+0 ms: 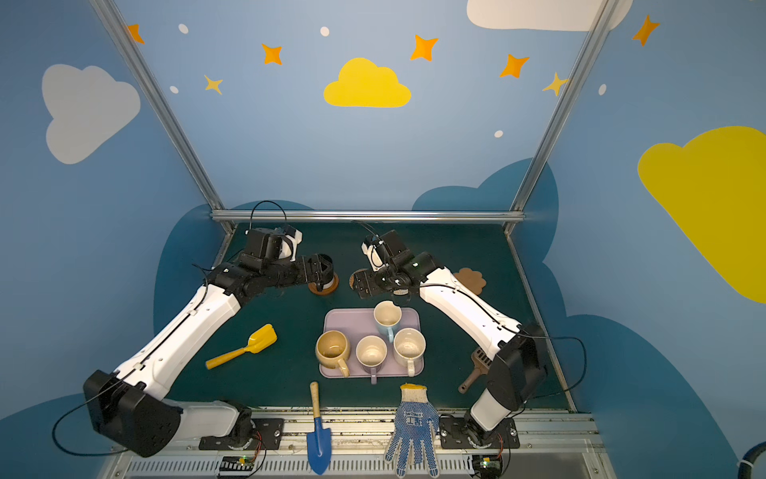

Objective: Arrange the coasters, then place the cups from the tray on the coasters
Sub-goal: 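Move right gripper over the white mug on the tray while left gripper withdraws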

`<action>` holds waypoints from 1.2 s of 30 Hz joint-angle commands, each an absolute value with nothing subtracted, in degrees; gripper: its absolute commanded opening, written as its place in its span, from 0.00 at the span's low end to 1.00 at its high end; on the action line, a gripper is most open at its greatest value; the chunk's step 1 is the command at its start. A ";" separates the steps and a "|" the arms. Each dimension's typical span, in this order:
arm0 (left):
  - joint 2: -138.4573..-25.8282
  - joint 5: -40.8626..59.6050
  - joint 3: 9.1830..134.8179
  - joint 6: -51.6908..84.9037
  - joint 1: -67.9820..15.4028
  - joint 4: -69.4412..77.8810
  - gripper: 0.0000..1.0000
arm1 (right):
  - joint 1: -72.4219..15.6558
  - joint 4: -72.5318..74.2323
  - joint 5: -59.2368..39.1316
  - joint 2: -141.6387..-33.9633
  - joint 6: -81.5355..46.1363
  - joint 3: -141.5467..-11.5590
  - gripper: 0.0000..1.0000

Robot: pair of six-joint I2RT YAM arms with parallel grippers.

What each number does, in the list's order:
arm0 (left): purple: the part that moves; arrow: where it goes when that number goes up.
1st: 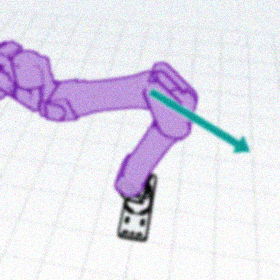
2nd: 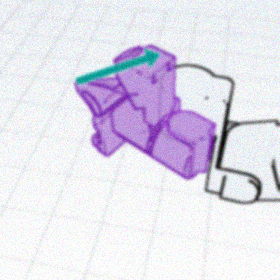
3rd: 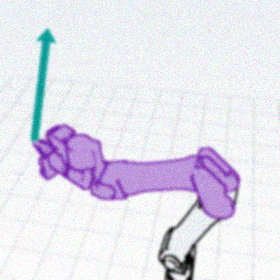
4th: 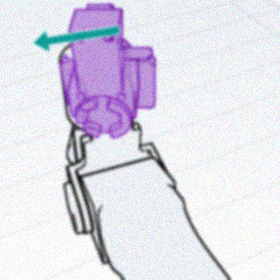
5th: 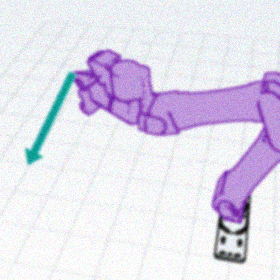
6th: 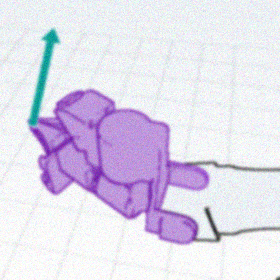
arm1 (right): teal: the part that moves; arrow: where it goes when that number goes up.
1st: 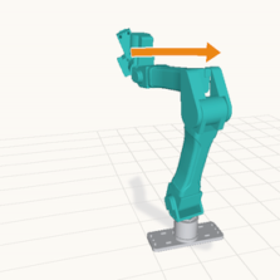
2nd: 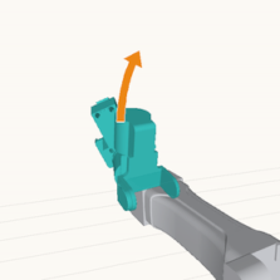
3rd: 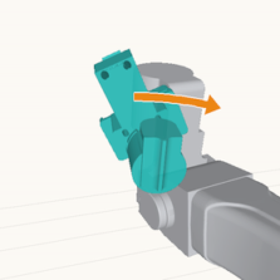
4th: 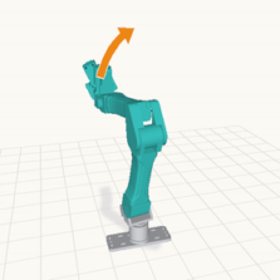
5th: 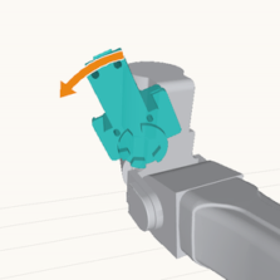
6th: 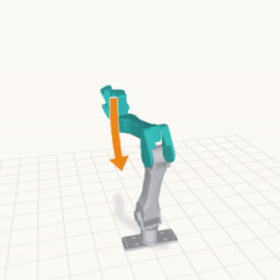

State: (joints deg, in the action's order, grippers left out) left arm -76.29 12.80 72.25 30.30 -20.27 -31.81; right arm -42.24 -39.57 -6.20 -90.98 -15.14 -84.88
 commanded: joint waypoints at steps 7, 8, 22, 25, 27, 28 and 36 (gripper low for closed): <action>-72.16 27.76 65.69 34.77 -20.71 -23.66 0.99 | -43.20 -44.22 -3.81 -83.69 -16.33 -78.27 0.92; -71.68 27.88 65.18 34.54 -20.91 -23.40 0.99 | -43.18 -44.69 -3.95 -83.51 -16.51 -77.93 0.92; -67.60 34.14 57.05 33.87 -23.23 -17.85 0.99 | -43.58 -48.78 -2.81 -80.51 -19.11 -72.03 0.92; -67.65 33.76 56.09 33.66 -23.60 -19.17 0.99 | -43.63 -47.82 -3.94 -79.47 -19.44 -69.89 0.92; -67.09 34.27 54.66 34.16 -23.74 -18.14 0.99 | -43.66 -47.97 -3.87 -79.28 -19.60 -68.81 0.92; -67.01 34.65 54.14 34.36 -23.86 -17.53 0.99 | -43.71 -47.91 -3.84 -79.28 -19.60 -68.29 0.92; -69.45 36.54 52.25 35.40 -26.16 -15.13 0.99 | -43.76 -46.20 -2.89 -80.76 -19.86 -66.14 0.91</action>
State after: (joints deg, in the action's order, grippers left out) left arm -68.51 35.07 52.36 35.18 -25.47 -16.84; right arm -43.35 -47.07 -3.64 -80.60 -19.31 -66.57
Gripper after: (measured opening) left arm 0.994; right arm 0.911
